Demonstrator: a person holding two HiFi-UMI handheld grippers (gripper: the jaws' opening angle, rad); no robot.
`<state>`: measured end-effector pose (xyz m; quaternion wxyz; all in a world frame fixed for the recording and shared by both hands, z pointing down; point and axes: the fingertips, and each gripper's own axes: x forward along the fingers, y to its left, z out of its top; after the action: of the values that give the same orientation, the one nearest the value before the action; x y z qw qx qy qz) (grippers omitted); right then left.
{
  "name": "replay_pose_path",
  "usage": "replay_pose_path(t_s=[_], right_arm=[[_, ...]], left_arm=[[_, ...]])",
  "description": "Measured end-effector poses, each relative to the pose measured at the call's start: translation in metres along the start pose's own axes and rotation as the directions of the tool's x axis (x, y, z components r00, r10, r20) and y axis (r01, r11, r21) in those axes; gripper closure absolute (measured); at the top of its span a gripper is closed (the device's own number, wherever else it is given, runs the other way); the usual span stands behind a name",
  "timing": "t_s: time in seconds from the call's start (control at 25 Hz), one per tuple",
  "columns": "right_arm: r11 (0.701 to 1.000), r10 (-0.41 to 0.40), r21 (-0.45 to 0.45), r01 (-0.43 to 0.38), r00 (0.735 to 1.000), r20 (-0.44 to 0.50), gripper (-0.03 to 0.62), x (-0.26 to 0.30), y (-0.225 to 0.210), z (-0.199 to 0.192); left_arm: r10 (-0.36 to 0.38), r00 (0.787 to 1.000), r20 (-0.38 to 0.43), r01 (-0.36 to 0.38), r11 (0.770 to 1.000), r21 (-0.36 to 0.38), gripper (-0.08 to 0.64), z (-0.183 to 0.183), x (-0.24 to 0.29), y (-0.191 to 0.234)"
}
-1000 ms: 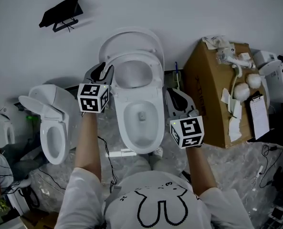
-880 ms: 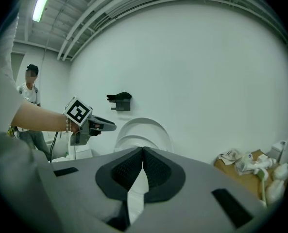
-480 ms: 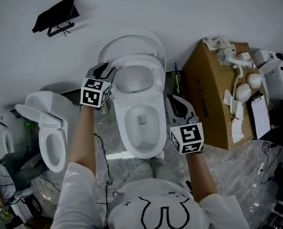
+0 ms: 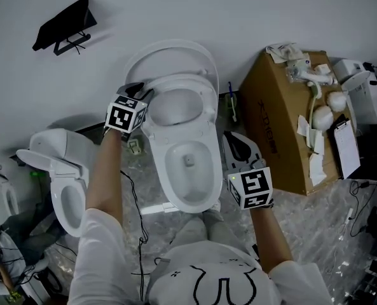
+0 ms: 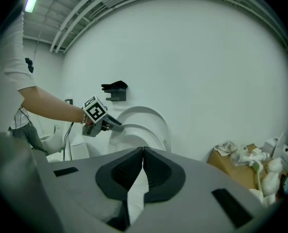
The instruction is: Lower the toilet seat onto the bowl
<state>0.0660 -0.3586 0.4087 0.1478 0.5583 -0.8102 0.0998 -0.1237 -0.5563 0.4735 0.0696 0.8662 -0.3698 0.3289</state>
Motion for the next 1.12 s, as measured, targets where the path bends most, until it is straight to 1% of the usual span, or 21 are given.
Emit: replay_pose_path(t_s=[0.16,0.36,0.6,0.88,1.12], right_arm=[[1.0,-0.001,-0.001,0.001,1.0,-0.006,0.563,0.001,0.003,-0.001],[1.0,-0.001,0.003,0.001,1.0,-0.004,0.563,0.001,0.011,0.0],[1.0,-0.015,0.013,0.015,1.0,0.01,0.563,0.001,0.015,0.004],[0.999,-0.034,0.025,0.034,0.999,0.023,0.563,-0.003,0.017,0.005],[0.999,-0.036,0.014,0.035,0.999,0.035,0.563,-0.01,0.018,0.01]], left_arm=[[-0.017,1.0,-0.019,0.017,1.0,0.003,0.411,-0.002,0.005,0.001],[-0.028,0.999,-0.016,0.028,1.0,-0.002,0.422,-0.003,0.004,0.0],[-0.022,1.0,-0.017,0.023,0.999,0.025,0.431,-0.004,-0.001,-0.005],[-0.021,0.999,-0.025,0.022,0.999,0.023,0.43,-0.008,-0.008,-0.013],[-0.01,1.0,-0.028,0.01,1.0,0.015,0.43,-0.01,-0.016,-0.02]])
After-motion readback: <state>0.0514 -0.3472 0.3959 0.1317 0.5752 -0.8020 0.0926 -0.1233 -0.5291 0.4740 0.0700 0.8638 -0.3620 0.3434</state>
